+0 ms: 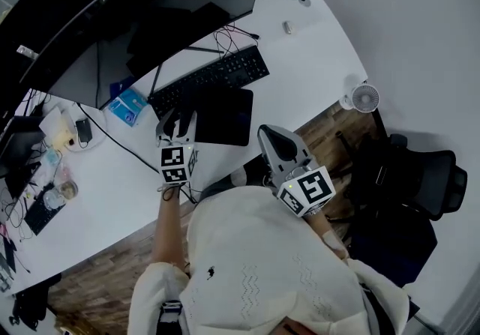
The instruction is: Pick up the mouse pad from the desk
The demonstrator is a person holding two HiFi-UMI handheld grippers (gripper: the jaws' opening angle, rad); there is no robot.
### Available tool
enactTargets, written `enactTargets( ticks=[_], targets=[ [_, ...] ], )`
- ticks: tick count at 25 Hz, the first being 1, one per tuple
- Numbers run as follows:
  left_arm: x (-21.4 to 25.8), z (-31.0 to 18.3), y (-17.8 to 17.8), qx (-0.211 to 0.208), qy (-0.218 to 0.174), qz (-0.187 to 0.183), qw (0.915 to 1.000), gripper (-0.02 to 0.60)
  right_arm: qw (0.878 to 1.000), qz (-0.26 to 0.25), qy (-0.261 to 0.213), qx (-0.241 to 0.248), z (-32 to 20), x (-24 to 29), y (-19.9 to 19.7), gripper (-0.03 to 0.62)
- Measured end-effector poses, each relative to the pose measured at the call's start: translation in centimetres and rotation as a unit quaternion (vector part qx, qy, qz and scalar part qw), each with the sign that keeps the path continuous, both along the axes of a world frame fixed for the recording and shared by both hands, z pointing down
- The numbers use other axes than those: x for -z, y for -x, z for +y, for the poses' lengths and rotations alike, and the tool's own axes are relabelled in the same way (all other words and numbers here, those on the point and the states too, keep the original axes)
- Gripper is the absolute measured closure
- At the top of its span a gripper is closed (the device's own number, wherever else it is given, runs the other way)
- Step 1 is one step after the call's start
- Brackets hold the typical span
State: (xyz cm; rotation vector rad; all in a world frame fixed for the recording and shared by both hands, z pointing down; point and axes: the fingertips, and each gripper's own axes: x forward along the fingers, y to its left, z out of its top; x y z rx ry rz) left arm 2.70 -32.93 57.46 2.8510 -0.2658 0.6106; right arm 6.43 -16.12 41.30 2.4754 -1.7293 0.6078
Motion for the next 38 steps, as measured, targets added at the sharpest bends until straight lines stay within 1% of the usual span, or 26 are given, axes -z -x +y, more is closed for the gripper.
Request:
enactTargets(
  ticks=[4, 7, 10, 15, 18, 28, 33, 35, 38],
  targets=[
    [-1.6, -0.5, -0.7, -0.006, 0.0, -0.016, 0.9999, 0.382, 1.0, -0.01, 0.012, -0.009, 0.5, -0.8, 0.0, 0.593],
    [-3.4, -0.6, -1.3, -0.017, 0.006, -0.035, 0.9992, 0.373, 1.0, -0.016, 0.017, -0.015, 0.7, -1.3, -0.2, 0.593],
    [-5.4, -0.5, -1.8, -0.031, 0.01, -0.055, 0.998, 0.368, 0.999, -0.022, 0.024, -0.022, 1.0, -1.8, -0.4, 0.593],
    [-8.3, -1.0, -2.3, -0.04, 0.01, -0.088, 0.9953, 0.368, 0.998, -0.033, 0.034, -0.034, 1.3, -2.7, -0.6, 0.593],
    [-9.7, -1.4, -3.0, -0.044, 0.013, -0.097, 0.9942, 0.368, 0.998, -0.037, 0.039, -0.04, 1.7, -3.2, -0.8, 0.593],
    [-12.8, -2.3, -5.6, -0.037, 0.021, -0.124, 0.9913, 0.359, 0.995, -0.051, 0.054, -0.06, 2.5, -4.4, -1.2, 0.593],
    [-14.1, -3.0, -6.1, -0.013, 0.041, -0.146, 0.9884, 0.347, 0.994, -0.06, 0.062, -0.066, 3.1, -5.1, -0.9, 0.593],
    [-14.3, -3.1, -6.1, -0.006, 0.046, -0.147, 0.988, 0.345, 0.993, -0.063, 0.065, -0.07, 3.4, -5.5, -0.8, 0.593],
    [-14.4, -3.1, -6.1, -0.006, 0.035, -0.147, 0.9884, 0.345, 0.993, -0.068, 0.065, -0.074, 3.7, -5.8, -0.9, 0.593]
  ],
)
